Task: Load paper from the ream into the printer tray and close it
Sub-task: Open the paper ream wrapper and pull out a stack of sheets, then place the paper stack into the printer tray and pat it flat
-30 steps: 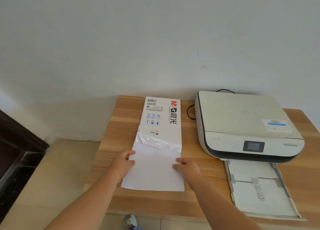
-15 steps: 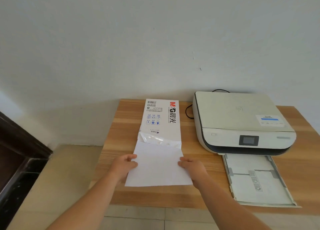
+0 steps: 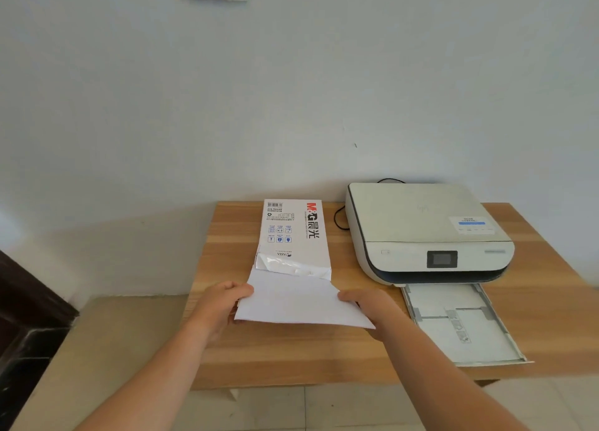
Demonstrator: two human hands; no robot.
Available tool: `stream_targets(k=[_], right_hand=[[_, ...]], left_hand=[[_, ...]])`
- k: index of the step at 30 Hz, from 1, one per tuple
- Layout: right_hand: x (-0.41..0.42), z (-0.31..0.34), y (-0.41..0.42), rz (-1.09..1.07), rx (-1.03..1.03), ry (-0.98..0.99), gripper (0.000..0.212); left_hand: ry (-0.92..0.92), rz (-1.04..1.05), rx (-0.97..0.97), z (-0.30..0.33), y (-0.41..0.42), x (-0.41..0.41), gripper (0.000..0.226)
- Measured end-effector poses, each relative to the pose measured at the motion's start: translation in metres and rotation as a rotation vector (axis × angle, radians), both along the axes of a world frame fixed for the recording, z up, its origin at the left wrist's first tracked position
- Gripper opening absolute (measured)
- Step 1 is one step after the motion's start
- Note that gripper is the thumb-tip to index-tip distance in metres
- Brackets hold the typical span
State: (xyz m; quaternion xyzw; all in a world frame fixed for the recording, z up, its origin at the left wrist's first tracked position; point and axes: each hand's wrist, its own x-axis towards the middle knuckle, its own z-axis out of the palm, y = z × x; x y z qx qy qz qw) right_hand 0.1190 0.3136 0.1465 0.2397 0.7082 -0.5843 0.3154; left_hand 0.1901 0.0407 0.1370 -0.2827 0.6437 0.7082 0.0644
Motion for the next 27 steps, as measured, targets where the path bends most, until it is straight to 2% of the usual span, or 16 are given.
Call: stream_targets(k=[2, 6, 11, 15, 19, 27], right_hand=[[0.003, 0.015, -0.001, -0.035, -0.046, 0.012, 0.022], [0.010, 0.045, -0.003, -0.091, -0.162, 0.062, 0.023], [0.021, 0.073, -0.001, 0.000, -0.161, 0.318, 0.019], [0.028, 0.078, 0.005, -0.006, -0.135, 0.506, 0.020], [0.030, 0.071, 0.015, 0.016, -0.014, 0.639, 0.023], [0.025, 0.060, 0.050, 0.011, 0.085, 0.750, 0.025]], left_hand=[[0.058, -0.006, 0.017, 0.011, -0.001, 0.003, 0.012], [0.146, -0.007, 0.029, 0.036, -0.002, 0.010, 0.003], [0.251, -0.012, -0.025, 0.060, -0.007, 0.015, 0.004], [0.307, -0.054, -0.116, 0.060, -0.009, 0.017, 0.014], [0.358, -0.108, -0.228, 0.056, 0.003, 0.020, 0.025], [0.392, -0.077, -0.370, 0.059, 0.046, 0.012, 0.029]])
